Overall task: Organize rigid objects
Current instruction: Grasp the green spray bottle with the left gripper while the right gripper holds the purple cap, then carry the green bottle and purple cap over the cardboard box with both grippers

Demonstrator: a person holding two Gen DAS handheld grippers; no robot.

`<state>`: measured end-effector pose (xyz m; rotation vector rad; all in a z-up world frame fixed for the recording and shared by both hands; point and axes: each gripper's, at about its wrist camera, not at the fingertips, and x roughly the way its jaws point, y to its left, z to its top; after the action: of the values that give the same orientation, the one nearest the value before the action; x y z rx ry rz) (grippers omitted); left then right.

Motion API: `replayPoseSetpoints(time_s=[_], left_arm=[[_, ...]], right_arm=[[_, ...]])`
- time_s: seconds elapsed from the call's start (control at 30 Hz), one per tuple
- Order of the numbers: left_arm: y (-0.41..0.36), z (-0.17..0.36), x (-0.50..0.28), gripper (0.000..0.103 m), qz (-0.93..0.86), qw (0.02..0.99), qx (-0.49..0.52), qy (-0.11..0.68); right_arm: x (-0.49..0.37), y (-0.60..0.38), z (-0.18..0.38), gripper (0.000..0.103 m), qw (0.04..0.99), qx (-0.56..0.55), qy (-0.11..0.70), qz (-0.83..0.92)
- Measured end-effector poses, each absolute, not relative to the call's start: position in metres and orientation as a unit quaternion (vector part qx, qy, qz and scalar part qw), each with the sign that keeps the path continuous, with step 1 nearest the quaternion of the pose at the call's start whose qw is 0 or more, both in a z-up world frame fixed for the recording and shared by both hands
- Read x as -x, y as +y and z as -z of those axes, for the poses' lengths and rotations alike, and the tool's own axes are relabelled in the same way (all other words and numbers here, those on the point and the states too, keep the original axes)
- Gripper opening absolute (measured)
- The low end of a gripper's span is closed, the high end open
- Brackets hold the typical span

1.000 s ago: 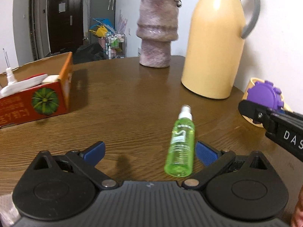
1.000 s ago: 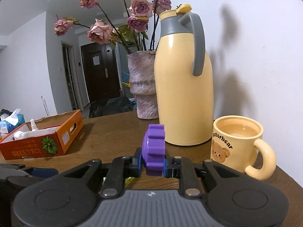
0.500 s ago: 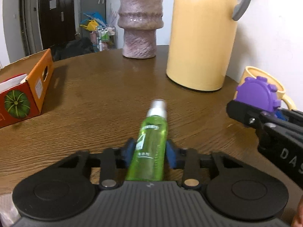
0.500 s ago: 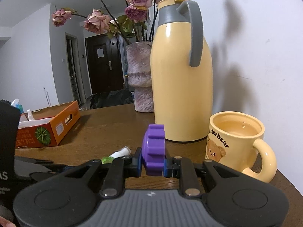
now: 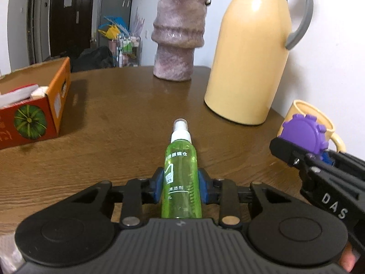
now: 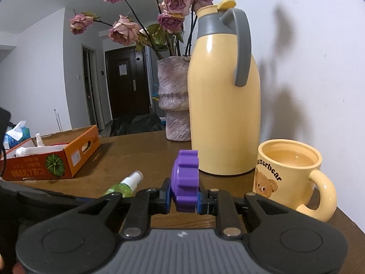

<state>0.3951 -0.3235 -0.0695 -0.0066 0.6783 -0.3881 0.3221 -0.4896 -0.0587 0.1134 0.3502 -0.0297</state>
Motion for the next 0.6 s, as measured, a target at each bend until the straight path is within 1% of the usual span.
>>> replayPoseSetpoints(time_s=[0.6], left_arm=[[-0.262,0.030,-0.365,0.031,0.186,0.947,0.033,0.261]], right_arm=[[-0.310,-0.444,0.054,0.019,0.987,-0.078,0.137,0.003]])
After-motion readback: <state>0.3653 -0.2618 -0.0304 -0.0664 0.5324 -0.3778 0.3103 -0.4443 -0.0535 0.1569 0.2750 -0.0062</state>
